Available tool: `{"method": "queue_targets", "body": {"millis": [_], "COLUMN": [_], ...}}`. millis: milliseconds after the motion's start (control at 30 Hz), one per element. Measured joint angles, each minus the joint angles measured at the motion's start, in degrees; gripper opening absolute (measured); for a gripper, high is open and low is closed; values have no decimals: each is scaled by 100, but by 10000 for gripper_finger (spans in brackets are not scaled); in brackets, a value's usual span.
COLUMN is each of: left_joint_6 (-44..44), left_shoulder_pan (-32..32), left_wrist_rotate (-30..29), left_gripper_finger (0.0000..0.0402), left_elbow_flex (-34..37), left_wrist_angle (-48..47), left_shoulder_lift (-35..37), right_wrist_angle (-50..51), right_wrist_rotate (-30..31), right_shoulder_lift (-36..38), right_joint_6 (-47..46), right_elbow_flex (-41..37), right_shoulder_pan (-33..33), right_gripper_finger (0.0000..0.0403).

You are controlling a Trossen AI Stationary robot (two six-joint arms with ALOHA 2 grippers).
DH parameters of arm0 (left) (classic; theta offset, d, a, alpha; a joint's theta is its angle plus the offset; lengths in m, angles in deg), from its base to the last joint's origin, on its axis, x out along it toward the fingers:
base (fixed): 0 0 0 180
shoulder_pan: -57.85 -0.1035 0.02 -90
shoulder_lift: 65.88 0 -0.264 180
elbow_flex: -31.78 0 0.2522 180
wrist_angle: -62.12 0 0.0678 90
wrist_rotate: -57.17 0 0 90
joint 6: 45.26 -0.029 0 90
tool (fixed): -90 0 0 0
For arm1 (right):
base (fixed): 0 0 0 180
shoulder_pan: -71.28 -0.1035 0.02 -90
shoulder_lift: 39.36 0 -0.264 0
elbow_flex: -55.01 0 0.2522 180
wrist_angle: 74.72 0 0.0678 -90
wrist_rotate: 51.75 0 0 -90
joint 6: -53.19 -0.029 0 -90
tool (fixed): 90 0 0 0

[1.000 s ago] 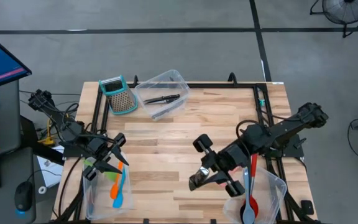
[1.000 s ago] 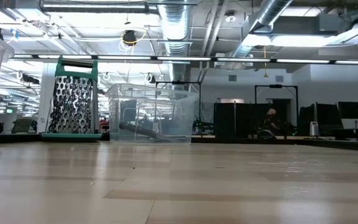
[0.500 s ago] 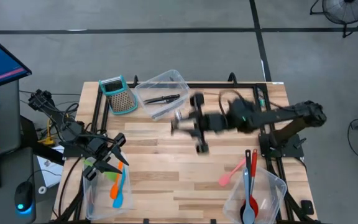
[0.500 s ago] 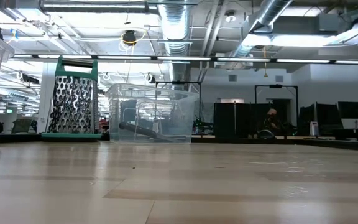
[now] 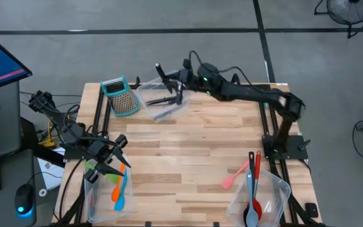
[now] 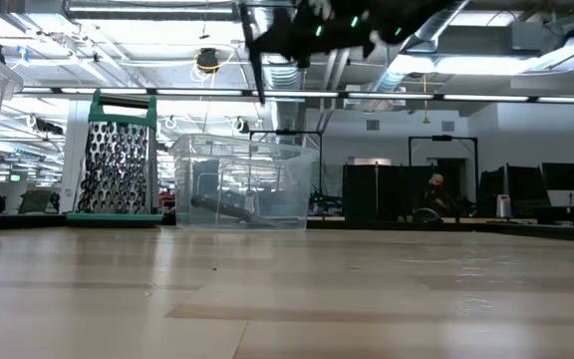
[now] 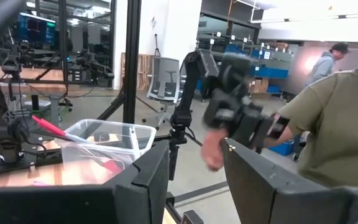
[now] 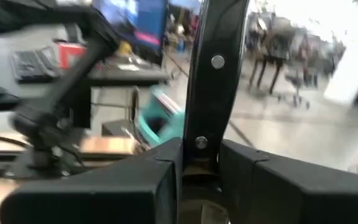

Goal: Pick & Place Kitchen Items
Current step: Put the black knife into the top transparent bin

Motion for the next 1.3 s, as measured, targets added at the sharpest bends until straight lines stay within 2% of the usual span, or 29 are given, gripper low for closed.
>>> {"method": "queue_targets", "body": {"millis": [100,200,333,533,867,1300], "left_joint_6": [34,35,4,-7,-9,-9], "left_shoulder_pan": [0,0,0,-22,-22,-22], "left_wrist_rotate": [0,-2,-1,-16,-22,-24], "left_gripper_finger": [131,131,131,131,131,131], "left_elbow_flex": [0,0,0,0,0,0], "left_wrist_angle": [1,1,-3,2,1,1], "left_shoulder_lift": [0,0,0,0,0,0], "right_wrist_angle": [280,1033,2324,3629,3953,4352], "right_wrist_rotate": [-258,-430,-454,-451,-433,-395], "right_shoulder_lift": [-452,-878,-1353,-1957,-2504,-2504], "right_joint_6": [-158,-185,-8,424,286,219], "right_elbow_flex": [405,905,1557,2327,2782,2777], "right_shoulder_pan": [317,485,566,560,557,644], "right_gripper_finger": [60,60,60,60,60,65]}}
